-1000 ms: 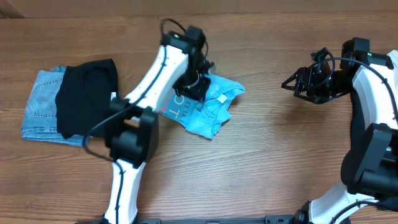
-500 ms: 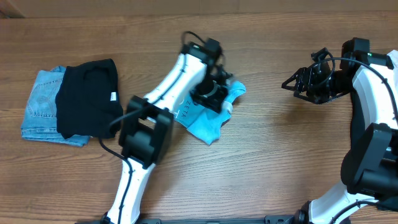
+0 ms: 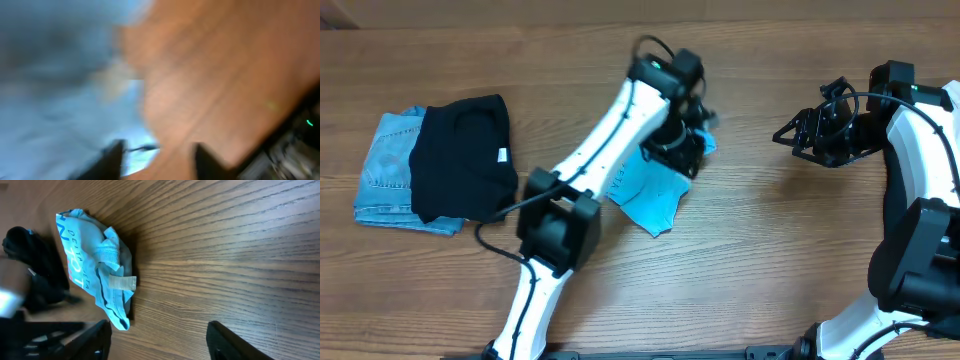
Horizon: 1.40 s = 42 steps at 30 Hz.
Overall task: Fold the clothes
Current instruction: 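Lift the blue shirt bundle with the left gripper onto the jeans stack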
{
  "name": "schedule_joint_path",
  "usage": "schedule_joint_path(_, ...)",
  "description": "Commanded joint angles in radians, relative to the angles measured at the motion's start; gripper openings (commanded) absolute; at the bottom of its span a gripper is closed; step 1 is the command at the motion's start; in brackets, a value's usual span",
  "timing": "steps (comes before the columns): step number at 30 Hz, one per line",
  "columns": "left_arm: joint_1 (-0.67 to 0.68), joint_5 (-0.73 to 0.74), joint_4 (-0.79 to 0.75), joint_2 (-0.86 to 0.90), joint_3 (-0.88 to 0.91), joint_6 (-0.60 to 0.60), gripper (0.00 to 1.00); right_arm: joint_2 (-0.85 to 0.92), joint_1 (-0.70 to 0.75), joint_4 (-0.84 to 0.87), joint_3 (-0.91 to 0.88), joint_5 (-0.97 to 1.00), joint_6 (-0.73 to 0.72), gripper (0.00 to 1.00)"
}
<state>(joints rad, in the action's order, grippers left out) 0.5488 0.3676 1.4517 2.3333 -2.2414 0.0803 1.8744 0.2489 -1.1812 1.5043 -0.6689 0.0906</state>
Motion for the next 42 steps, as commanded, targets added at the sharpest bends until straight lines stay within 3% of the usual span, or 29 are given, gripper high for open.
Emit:
schedule_joint_path(1,-0.159,-0.149,-0.035,-0.04,-0.028,-0.016,1.0,-0.036,0.006,0.001,0.022,-0.002,0.011,0.67)
schedule_joint_path(3,-0.232,-0.121,-0.063,-0.015,-0.002,-0.008,1.0,-0.036,0.006,0.001,0.022,-0.002,0.011,0.67)
schedule_joint_path(9,-0.437,0.142,-0.126,0.112,0.048,0.11,1.0,-0.036,0.006,0.001,0.022,-0.002,0.011,0.67)
schedule_joint_path(13,-0.465,0.27,-0.121,0.188,0.048,0.206,1.0,-0.036,0.006,0.0,0.022,-0.002,0.011,0.66)
schedule_joint_path(19,-0.416,0.34,-0.122,0.261,0.048,0.238,1.0,-0.036,0.006,-0.002,0.022,-0.002,0.011,0.63)
schedule_joint_path(20,-0.396,0.339,-0.121,0.268,0.048,0.238,0.95,-0.036,0.006,-0.002,0.022,-0.002,0.011,0.63)
schedule_joint_path(22,-0.36,0.322,-0.122,0.282,0.048,0.238,0.72,-0.036,0.006,-0.002,0.022,-0.002,0.011,0.63)
schedule_joint_path(23,-0.344,0.304,-0.121,0.287,0.048,0.237,0.57,-0.036,0.006,-0.003,0.022,-0.002,0.011,0.63)
schedule_joint_path(25,-0.323,0.295,-0.117,0.289,0.048,0.234,0.17,-0.036,0.006,-0.005,0.022,-0.002,0.011,0.63)
schedule_joint_path(26,-0.317,0.301,-0.112,0.289,0.047,0.234,0.05,-0.036,0.006,-0.006,0.022,-0.002,0.011,0.63)
schedule_joint_path(33,-0.333,0.497,-0.038,0.155,-0.012,0.282,0.04,-0.036,0.006,-0.01,0.022,-0.002,0.011,0.62)
schedule_joint_path(37,-0.382,0.389,-0.014,-0.019,-0.013,0.287,0.04,-0.036,0.006,-0.011,0.022,-0.003,0.011,0.62)
schedule_joint_path(40,-0.452,0.197,0.072,-0.127,-0.013,0.292,0.04,-0.036,0.006,-0.011,0.022,-0.002,0.011,0.62)
schedule_joint_path(42,-0.501,0.156,0.137,-0.158,-0.013,0.321,0.04,-0.036,0.006,-0.013,0.022,-0.002,0.011,0.62)
